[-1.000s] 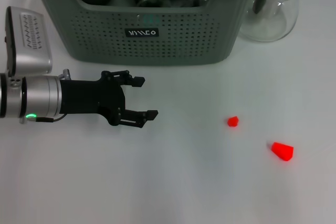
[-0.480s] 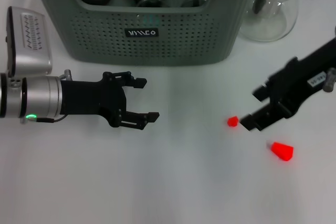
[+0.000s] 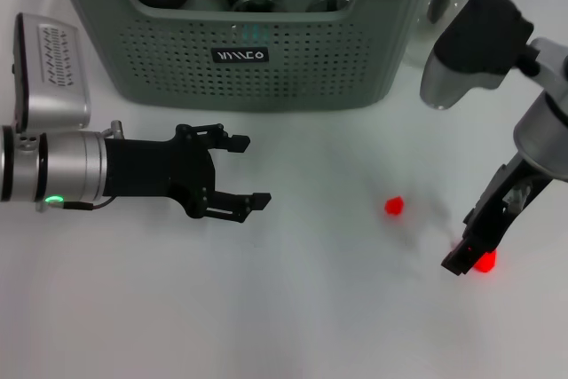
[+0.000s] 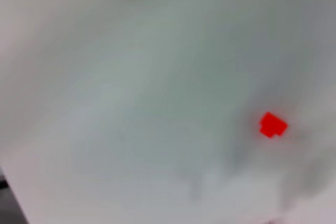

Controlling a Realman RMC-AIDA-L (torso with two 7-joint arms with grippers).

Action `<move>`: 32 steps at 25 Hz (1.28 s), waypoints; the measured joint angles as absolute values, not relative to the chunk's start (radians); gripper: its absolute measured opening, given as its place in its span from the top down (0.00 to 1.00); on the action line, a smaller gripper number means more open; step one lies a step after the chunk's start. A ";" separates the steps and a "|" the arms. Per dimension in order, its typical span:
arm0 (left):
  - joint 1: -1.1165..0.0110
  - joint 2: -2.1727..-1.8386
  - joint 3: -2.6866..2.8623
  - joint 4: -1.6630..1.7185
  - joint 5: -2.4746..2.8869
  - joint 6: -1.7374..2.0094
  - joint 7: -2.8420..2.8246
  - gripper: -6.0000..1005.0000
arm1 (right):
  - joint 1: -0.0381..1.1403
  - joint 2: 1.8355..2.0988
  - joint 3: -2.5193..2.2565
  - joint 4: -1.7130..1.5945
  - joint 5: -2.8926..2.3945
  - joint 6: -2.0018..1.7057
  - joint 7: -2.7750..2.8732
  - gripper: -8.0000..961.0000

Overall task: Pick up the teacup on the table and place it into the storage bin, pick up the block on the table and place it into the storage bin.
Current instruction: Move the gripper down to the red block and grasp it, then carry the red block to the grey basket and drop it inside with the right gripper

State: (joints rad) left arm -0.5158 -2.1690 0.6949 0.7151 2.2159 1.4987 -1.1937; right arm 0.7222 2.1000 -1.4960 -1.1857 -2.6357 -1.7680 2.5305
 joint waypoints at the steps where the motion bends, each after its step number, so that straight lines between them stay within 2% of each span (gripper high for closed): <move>1: -0.516 -2.169 0.695 0.714 2.216 1.499 -1.194 0.12 | 0.722 2.100 -1.506 -1.179 -2.639 -1.760 2.531 0.21; 17: -0.516 -2.169 0.695 0.710 2.211 1.493 -1.197 0.12 | 0.701 2.099 -1.613 -1.106 -2.684 -1.670 2.541 0.21; 23: -0.517 -2.170 0.694 0.709 2.209 1.490 -1.198 0.12 | 0.698 2.099 -1.630 -1.109 -2.707 -1.661 2.542 0.35; 25: -0.517 -2.170 0.694 0.709 2.209 1.490 -1.198 0.12 | 0.697 2.100 -1.632 -1.117 -2.708 -1.662 2.542 0.59; 32: -0.517 -2.171 0.693 0.707 2.209 1.489 -1.198 0.11 | 0.697 2.100 -1.620 -1.153 -2.699 -1.669 2.535 0.67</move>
State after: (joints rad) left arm -0.5165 -2.1707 0.6932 0.7073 2.2088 1.4889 -1.1980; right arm 0.6970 2.0995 -1.6202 -1.1530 -2.6990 -1.6687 2.5351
